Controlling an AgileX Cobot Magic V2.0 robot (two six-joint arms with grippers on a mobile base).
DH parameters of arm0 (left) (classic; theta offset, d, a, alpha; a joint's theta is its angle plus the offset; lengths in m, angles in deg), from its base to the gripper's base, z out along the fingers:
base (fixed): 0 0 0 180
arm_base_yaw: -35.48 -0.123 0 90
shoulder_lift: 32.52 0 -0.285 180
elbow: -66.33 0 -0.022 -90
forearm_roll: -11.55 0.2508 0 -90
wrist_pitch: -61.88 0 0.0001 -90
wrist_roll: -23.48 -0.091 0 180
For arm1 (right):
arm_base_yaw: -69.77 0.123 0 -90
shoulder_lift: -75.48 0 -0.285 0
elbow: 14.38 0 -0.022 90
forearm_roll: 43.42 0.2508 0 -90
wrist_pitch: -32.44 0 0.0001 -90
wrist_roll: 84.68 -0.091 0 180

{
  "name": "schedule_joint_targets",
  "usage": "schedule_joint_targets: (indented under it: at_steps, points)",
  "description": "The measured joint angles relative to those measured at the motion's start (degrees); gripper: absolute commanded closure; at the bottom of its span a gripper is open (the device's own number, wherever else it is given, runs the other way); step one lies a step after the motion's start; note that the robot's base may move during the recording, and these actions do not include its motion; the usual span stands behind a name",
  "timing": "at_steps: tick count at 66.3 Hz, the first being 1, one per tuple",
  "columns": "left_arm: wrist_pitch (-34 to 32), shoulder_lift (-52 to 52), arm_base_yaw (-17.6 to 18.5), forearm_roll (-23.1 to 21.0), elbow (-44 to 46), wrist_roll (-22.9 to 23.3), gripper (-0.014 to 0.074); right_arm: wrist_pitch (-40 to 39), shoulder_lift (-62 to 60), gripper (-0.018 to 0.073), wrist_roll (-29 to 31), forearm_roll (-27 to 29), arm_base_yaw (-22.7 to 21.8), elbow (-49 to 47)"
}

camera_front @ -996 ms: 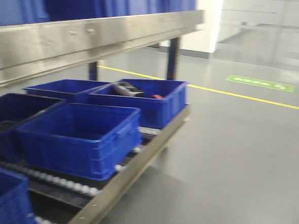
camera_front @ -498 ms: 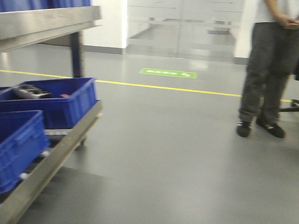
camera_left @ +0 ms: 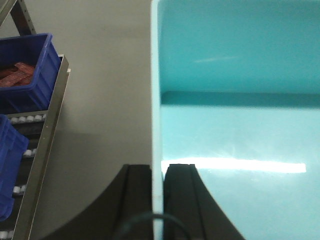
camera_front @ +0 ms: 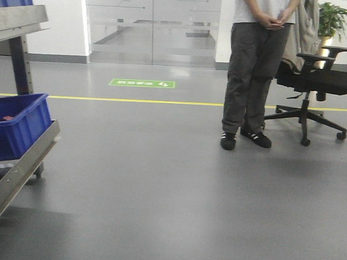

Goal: Fetch blue bin and place on conveyor start
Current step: 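Hold the teal bin in both grippers while driving to the conveyor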

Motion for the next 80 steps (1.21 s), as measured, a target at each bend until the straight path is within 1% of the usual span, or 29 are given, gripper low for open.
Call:
schedule_joint_targets:
  at_steps: [51,80]
  points:
    - [0.0,0.1,0.0,0.0,0.0,-0.1,0.0707,0.2,0.0,0.0721,0.0,0.3,0.0,0.0]
    - [-0.2,0.5,0.0,0.7,0.1,-0.1,0.0707,0.2,0.0,0.0721,0.0,0.5,0.0,0.0]
